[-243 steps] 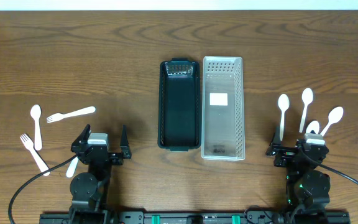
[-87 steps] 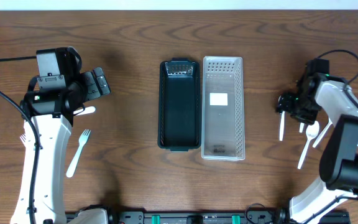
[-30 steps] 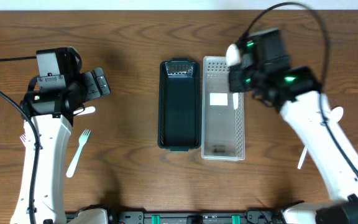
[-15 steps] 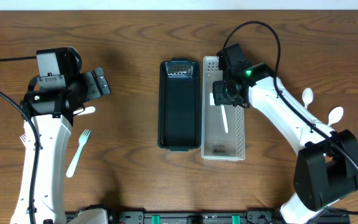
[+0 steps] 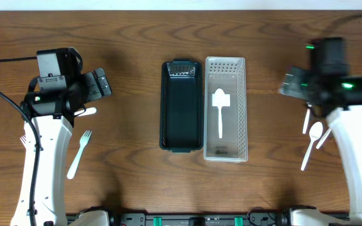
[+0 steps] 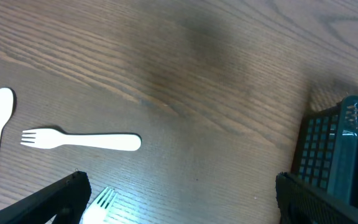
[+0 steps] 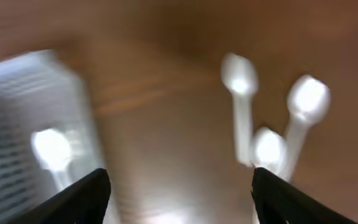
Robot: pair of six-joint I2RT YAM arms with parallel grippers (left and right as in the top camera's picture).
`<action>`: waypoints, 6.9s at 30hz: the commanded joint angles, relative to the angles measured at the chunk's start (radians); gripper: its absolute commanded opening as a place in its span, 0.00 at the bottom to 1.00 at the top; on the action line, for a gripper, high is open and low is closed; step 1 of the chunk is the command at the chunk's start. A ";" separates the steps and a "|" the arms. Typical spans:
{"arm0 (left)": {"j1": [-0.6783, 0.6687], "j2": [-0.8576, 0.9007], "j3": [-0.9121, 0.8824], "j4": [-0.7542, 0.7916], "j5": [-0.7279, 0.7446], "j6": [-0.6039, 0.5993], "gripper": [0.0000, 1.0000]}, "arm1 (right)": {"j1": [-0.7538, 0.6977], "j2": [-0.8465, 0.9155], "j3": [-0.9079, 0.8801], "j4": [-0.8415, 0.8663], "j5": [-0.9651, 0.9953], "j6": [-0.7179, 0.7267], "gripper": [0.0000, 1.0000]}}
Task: Pack container
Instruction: 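Return the right gripper and grasp a second white spoon, then place the second spoon into the white basket, nudging the basket, then grasp a third white spoon with the right gripper, then drop the third spoon into the white basket, then grasp the last white spoon with the right gripper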
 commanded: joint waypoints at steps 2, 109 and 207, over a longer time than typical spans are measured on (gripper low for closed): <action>0.003 0.003 0.019 0.000 0.003 0.009 0.98 | -0.093 0.037 -0.118 -0.030 0.008 0.087 0.71; 0.003 0.003 0.019 0.000 0.003 0.009 0.98 | -0.077 -0.016 -0.383 0.330 -0.086 -0.034 0.66; 0.003 0.003 0.019 0.000 0.003 0.009 0.98 | -0.482 0.073 -0.311 0.208 -0.080 -0.083 0.83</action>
